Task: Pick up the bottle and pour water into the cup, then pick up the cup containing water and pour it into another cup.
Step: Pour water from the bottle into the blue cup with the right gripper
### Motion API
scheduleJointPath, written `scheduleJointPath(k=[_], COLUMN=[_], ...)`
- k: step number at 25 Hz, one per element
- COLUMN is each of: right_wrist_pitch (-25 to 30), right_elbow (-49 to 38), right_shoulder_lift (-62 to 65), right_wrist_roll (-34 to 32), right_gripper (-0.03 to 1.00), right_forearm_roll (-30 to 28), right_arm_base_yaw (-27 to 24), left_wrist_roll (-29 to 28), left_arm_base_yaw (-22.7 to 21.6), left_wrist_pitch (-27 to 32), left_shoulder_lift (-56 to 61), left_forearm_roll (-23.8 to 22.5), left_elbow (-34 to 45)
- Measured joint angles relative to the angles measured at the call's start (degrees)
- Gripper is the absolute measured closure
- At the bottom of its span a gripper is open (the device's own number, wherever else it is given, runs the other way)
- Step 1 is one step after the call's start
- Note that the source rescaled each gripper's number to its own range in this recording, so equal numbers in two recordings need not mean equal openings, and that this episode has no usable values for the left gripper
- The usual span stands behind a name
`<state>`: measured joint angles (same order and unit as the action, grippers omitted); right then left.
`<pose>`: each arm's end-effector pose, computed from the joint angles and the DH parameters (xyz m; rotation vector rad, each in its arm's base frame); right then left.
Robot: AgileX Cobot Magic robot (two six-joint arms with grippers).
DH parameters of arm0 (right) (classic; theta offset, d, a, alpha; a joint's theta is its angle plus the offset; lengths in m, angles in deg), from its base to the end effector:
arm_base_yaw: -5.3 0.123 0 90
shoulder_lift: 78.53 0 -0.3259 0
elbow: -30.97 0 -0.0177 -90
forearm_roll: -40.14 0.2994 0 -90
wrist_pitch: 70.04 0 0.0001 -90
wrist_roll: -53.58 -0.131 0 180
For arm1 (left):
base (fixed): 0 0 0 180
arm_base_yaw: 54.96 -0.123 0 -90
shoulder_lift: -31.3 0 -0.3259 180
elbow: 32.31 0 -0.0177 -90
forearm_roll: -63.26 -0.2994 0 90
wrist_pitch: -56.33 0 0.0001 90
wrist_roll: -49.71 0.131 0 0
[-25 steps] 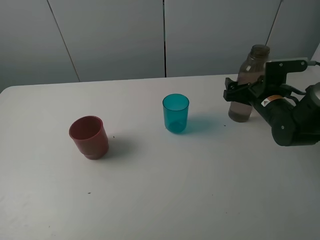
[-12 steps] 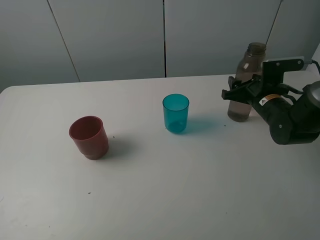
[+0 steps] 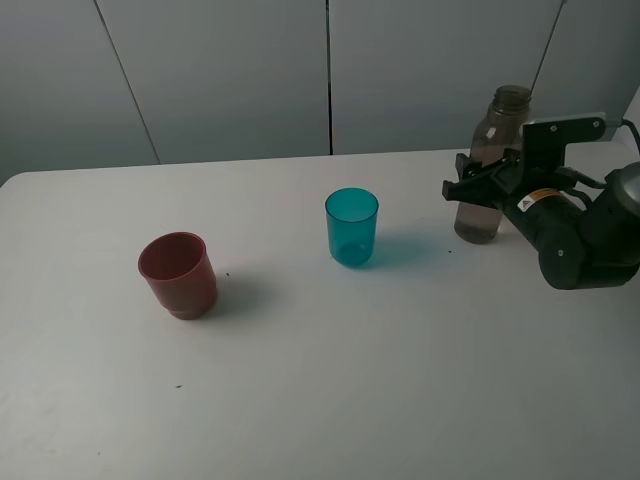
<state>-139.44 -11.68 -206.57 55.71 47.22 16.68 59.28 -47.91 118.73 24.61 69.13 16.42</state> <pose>0.3895 0.0630 0.0612 -0.0862 1.7671 0.0462 0.0266 -0.0153 0.2847 0.3042 2.0307 -0.0955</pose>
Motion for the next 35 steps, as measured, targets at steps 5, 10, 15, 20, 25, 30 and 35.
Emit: scheduleJointPath(k=[5,10,15,20,25,30,35], right_wrist_pitch=[1.0,14.8,30.2,39.4,43.0,42.9,42.9], right_elbow=[0.0,-0.3,-0.3,-0.4,-0.4,-0.4,-0.4], right_shoulder_lift=[0.9,10.8,22.3,27.3,27.7,27.7,27.7], right_wrist_roll=[2.4,16.8,30.1,35.0,37.1,44.8,53.7], right_gripper=[0.97,0.97,0.97,0.97,0.97,0.97,0.97], right_forearm_roll=[0.0,0.0,0.0,-0.7,-1.9,-0.1,5.4], right_arm_base_yaw=[0.1,0.1,0.1,0.4,2.8,6.7,9.7], left_wrist_roll=[0.0,0.0,0.0,0.0,0.0,0.0,0.0], left_arm_base_yaw=[0.0,0.0,0.0,0.0,0.0,0.0,0.0], left_wrist_pitch=[0.0,0.0,0.0,0.0,0.0,0.0,0.0], left_shoulder_lift=[0.0,0.0,0.0,0.0,0.0,0.0,0.0], left_forearm_roll=[0.0,0.0,0.0,0.0,0.0,0.0,0.0], left_elbow=[0.0,0.0,0.0,0.0,0.0,0.0,0.0])
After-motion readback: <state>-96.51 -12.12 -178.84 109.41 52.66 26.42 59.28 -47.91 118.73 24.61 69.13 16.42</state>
